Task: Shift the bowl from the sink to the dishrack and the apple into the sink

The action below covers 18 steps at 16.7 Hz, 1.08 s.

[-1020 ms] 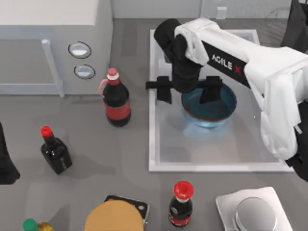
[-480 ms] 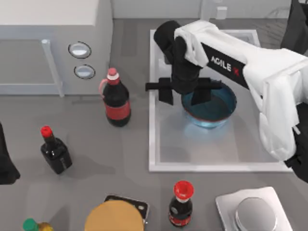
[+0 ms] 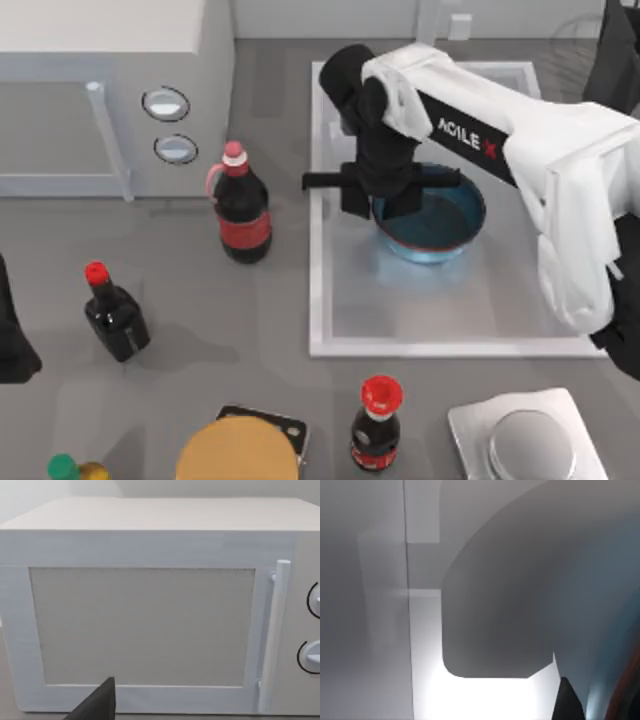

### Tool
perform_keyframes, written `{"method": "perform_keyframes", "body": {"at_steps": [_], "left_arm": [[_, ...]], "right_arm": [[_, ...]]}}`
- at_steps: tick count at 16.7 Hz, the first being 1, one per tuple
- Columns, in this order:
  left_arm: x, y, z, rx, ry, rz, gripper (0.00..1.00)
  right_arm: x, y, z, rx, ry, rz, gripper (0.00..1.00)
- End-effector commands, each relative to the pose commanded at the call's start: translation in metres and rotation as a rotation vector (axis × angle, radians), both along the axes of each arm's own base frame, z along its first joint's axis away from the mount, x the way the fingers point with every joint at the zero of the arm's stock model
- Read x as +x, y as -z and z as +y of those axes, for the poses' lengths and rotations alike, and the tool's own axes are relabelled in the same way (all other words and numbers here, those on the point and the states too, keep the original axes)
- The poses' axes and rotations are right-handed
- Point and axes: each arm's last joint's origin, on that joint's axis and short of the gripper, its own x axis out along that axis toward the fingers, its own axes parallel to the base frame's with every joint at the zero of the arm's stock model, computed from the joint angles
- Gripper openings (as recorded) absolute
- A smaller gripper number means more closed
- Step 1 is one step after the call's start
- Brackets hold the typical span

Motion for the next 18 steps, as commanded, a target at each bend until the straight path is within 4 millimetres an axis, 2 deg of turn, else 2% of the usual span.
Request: {"method": "perform_keyframes", "body": {"at_steps": [7, 9, 11, 13, 15, 18], "left_arm": [[0.0, 0.0, 0.0, 0.0, 0.0, 0.0, 1.0], [0.0, 0.0, 0.0, 0.0, 0.0, 0.0, 1.0], [0.0, 0.0, 0.0, 0.0, 0.0, 0.0, 1.0], [0.0, 0.0, 0.0, 0.0, 0.0, 0.0, 1.0], [0.0, 0.0, 0.0, 0.0, 0.0, 0.0, 1.0], [0.0, 0.0, 0.0, 0.0, 0.0, 0.0, 1.0]], "right_arm": [[0.001, -0.003, -0.001, 0.001, 0.004, -0.004, 0.0], [-0.001, -0.017, -0.002, -0.003, 0.022, -0.006, 0.0], [-0.008, -0.048, -0.003, -0.008, 0.059, -0.013, 0.0], [-0.022, -0.093, -0.004, -0.011, 0.103, -0.028, 0.0], [-0.044, -0.141, -0.005, -0.013, 0.144, -0.043, 0.0], [-0.091, -0.204, -0.005, -0.017, 0.185, -0.054, 0.0]]}}
